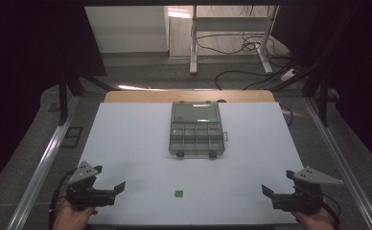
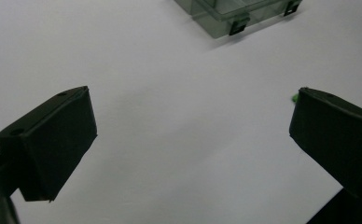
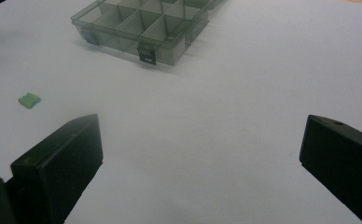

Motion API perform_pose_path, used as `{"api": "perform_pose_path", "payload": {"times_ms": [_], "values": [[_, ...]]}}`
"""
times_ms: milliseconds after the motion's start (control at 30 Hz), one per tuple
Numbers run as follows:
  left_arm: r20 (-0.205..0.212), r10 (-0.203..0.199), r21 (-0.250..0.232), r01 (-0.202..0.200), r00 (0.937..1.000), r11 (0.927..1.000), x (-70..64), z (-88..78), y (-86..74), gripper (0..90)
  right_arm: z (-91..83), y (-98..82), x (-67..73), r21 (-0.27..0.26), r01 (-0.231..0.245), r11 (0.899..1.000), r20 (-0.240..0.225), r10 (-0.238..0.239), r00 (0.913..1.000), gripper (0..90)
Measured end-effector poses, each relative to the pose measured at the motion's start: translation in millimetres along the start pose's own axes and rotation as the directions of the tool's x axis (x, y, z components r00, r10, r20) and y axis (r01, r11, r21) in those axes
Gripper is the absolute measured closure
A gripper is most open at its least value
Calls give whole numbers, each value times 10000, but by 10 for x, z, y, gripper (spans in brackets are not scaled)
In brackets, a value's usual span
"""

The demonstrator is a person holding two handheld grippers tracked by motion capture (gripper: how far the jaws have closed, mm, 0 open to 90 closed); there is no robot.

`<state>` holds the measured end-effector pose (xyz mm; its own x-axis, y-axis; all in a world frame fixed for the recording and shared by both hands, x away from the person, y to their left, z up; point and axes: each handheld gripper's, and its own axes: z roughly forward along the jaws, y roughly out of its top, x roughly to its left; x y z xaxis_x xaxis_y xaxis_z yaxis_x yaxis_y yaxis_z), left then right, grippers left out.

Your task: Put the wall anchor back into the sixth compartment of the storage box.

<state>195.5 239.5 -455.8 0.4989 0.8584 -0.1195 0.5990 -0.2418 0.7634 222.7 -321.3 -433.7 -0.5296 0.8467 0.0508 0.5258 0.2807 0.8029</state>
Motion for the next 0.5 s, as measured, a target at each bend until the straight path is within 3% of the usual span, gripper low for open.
{"api": "perform_pose_path", "payload": {"times_ms": [167, 233, 500], "values": [[28, 124, 179, -125, 9999, 9998, -22, 58, 82, 6, 1, 2, 10, -16, 143, 9999, -71, -143, 9999, 0], [287, 55, 269, -63, 9996, 9996, -37, 111, 147, 6, 3, 1, 15, 2, 207, 9998, -74, -207, 9998, 0], [668, 9, 592, -48, 9978, 9982, -73, 254, 257, 0, 9, 2, 8, 49, 151, 9999, -11, -151, 9999, 0]]}}
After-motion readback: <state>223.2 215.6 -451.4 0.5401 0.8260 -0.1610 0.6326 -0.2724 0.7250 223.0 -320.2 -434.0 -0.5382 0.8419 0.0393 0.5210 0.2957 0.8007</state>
